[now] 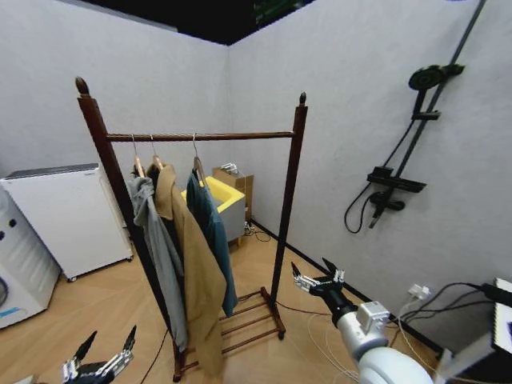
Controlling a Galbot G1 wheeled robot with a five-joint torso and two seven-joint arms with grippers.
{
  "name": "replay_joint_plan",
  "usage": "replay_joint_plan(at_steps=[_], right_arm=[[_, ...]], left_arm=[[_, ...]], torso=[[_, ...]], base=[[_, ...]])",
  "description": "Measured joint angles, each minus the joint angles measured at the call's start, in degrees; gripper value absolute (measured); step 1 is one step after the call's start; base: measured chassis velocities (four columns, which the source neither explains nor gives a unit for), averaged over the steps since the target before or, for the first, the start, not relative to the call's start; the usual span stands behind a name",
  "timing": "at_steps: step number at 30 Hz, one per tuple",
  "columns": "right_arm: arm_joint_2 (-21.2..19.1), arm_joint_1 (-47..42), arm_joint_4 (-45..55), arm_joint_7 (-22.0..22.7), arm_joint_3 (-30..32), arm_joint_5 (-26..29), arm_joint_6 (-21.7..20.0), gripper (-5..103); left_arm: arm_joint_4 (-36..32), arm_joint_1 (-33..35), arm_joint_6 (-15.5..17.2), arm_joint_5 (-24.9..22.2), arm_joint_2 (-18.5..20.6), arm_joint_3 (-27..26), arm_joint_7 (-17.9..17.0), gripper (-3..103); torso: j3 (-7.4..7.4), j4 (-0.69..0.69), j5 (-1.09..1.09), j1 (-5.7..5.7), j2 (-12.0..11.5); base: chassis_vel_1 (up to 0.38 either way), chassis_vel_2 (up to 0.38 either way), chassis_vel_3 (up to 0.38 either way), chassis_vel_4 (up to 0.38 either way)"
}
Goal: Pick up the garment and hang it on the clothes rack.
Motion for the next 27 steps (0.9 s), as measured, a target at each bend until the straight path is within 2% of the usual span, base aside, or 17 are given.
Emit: replay_joint_plan(at_steps=[11, 27], right_arm=[[-0.2, -1.8, 0.8, -1.5, 2.7, 0.8, 2.8, 100], [-0.1, -2.5, 0.7, -3.4, 3.2, 1.2, 4.2, 100]], left_arm=[[0.0, 0.0, 0.0, 0.0, 0.0, 0.0, 0.0, 100], [0.0, 0.0, 0.0, 0.0, 0.0, 0.0, 0.0, 100]], torso=[[0.0, -0.01, 0.02, -0.03, 0.0], [0.0, -0.01, 0.0, 0.01, 0.0]], base=[[0.053, -0.284, -0.282, 0.056], [0.0, -0.247, -0.244, -0.007]])
